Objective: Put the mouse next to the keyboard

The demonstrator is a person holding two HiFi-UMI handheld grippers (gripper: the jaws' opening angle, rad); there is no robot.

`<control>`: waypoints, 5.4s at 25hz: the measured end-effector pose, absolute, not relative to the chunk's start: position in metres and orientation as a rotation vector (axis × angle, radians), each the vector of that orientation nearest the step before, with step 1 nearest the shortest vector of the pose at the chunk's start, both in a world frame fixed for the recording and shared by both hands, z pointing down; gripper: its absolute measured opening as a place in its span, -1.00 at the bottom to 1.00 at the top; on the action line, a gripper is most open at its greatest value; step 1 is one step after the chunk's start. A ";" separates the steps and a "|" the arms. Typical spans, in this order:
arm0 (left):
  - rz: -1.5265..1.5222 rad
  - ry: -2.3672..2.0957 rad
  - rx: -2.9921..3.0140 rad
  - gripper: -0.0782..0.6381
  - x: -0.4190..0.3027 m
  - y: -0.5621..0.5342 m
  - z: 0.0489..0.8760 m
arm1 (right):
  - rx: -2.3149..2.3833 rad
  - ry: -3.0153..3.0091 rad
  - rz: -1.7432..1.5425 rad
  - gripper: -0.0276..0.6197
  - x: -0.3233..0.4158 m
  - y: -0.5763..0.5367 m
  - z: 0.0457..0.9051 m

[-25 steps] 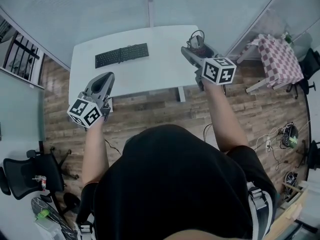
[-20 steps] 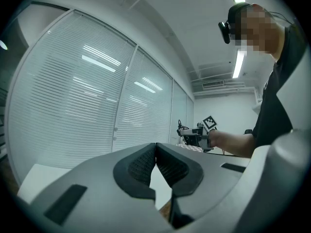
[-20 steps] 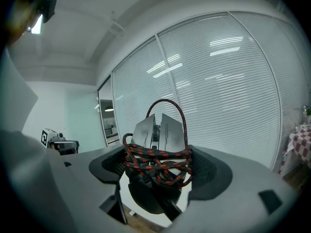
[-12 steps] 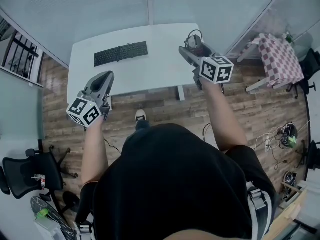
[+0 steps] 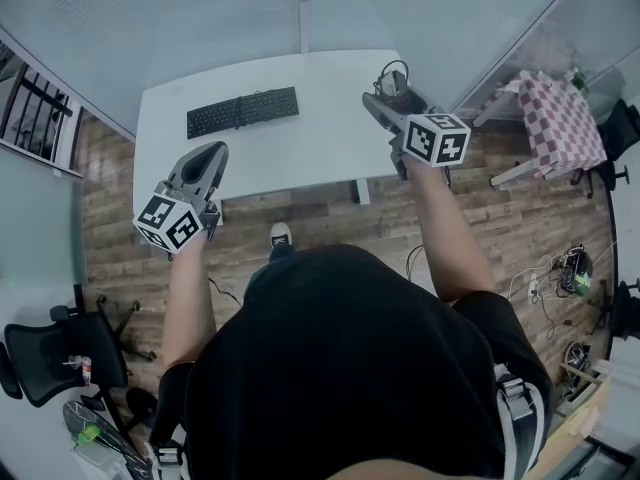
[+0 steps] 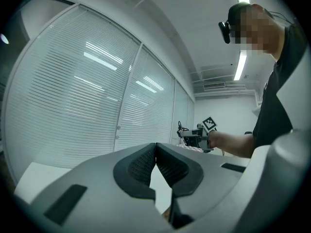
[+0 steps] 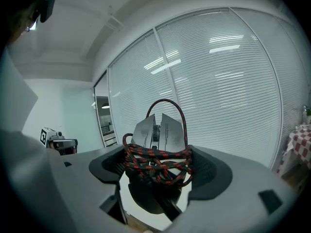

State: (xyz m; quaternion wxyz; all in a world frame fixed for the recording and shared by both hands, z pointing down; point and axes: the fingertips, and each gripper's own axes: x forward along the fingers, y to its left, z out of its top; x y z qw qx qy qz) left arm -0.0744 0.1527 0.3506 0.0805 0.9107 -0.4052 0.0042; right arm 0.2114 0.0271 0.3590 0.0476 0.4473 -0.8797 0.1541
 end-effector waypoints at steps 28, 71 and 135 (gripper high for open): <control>0.045 -1.118 2.702 -0.72 -0.095 0.061 0.378 | 1.373 -2.627 0.541 0.36 0.182 -0.049 0.390; 0.064 -1.018 2.730 -0.72 -0.150 -0.044 0.380 | 1.485 -2.561 0.543 0.36 0.139 -0.132 0.385; 0.089 -1.017 2.668 -0.72 -0.193 -0.201 0.402 | 1.461 -2.509 0.660 0.36 0.104 -0.287 0.425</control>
